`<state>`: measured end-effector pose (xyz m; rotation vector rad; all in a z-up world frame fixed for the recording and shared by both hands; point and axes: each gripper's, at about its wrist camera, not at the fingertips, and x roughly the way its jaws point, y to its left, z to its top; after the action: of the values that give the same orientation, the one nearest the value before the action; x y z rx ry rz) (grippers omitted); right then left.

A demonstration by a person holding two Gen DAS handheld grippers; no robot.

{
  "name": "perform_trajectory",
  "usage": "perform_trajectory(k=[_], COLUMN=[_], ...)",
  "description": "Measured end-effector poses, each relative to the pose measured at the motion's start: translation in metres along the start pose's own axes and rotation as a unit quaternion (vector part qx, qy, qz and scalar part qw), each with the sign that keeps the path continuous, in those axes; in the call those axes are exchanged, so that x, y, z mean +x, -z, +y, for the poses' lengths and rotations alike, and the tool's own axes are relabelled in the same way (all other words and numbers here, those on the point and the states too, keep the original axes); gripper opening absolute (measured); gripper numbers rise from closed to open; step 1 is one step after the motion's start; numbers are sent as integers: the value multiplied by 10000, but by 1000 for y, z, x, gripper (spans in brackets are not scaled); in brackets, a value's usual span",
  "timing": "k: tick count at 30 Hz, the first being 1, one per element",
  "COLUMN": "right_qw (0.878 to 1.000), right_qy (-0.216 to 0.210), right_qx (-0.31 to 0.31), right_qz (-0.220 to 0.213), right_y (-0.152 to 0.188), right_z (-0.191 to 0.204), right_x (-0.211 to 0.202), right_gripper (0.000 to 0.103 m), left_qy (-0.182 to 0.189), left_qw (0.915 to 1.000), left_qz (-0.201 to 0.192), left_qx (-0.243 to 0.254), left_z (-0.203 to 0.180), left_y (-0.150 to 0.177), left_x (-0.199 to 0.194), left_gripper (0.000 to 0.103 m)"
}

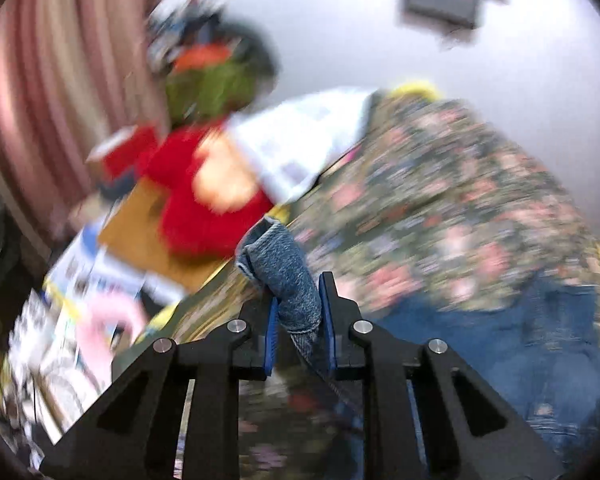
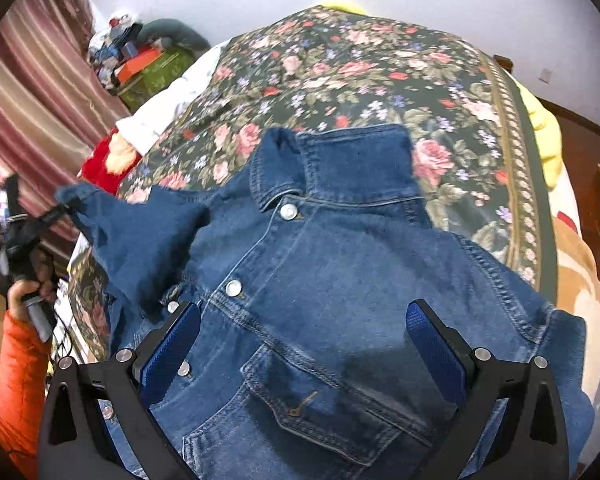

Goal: Fold large clothes

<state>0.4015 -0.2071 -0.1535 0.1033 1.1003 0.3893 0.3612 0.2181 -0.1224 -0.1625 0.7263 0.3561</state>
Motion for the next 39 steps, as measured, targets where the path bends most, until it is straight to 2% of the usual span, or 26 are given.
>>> perform_trajectory(k=[2, 5, 7, 10, 14, 17, 18, 21, 23, 25, 27, 28, 30, 32, 33, 34, 36, 39], right_qw=[9999, 9993, 9989, 9980, 9962, 9951, 9947, 9936, 9932, 9930, 9929, 9930, 9937, 9950, 9955, 9960, 9966, 9979], right_qy=[-66, -137, -146, -89, 75, 176, 204, 204, 183, 161, 75, -10, -93, -172, -216, -279, -271, -172], right_qx=[98, 156, 144, 130, 200, 348, 427, 637, 754, 833, 917, 944, 898, 801, 772, 738, 720, 619], right_qz=[-106, -304, -427, -620, -844, -907, -912, -913, -872, -825, -757, -711, -662, -571, -514, -413, -285, -10], right_y=[0, 3, 6, 14, 28, 38, 41, 51, 55, 56, 56, 55, 51, 46, 45, 42, 40, 36], right_z=[-6, -11, -14, -22, -43, -62, -69, -86, -94, -99, -101, -100, -95, -86, -81, -76, -70, -62], right_x=[-10, -28, -40, -61, -90, -104, -107, -113, -112, -109, -103, -98, -90, -78, -72, -62, -48, -19], right_gripper=[102, 102, 102, 102, 102, 102, 102, 102, 102, 102, 102, 102, 102, 102, 102, 102, 101, 94], left_qy=[361, 1019, 1514, 2029, 2625, 2905, 3014, 3224, 3211, 3207, 3320, 3411, 3567, 3545, 3418, 3314, 2901, 2245], left_qw=[9988, 9909, 9813, 9680, 9450, 9235, 9138, 8898, 8847, 8830, 8840, 8849, 8913, 9006, 9097, 9153, 9323, 9507], left_qz=[-233, -539, -562, -376, 244, 1092, 1428, 2067, 2139, 2097, 1992, 1944, 1739, 1551, 1431, 1371, 1224, 1257], left_qx=[227, 698, 1044, 1428, 1936, 2254, 2317, 2482, 2617, 2709, 2621, 2507, 2192, 1982, 1872, 1834, 1777, 1731], left_z=[-29, -88, -135, -193, -266, -308, -318, -334, -337, -334, -322, -314, -290, -268, -249, -241, -212, -170], left_y=[-12, -25, -24, -10, 32, 76, 92, 125, 131, 126, 111, 103, 81, 62, 52, 46, 36, 29], left_x=[-25, -62, -80, -89, -81, -60, -51, -41, -47, -55, -67, -72, -81, -84, -84, -82, -72, -47], left_gripper=[18, 18, 18, 18, 18, 18, 19, 19, 21, 25, 43, 47, 60, 62, 63, 63, 64, 65])
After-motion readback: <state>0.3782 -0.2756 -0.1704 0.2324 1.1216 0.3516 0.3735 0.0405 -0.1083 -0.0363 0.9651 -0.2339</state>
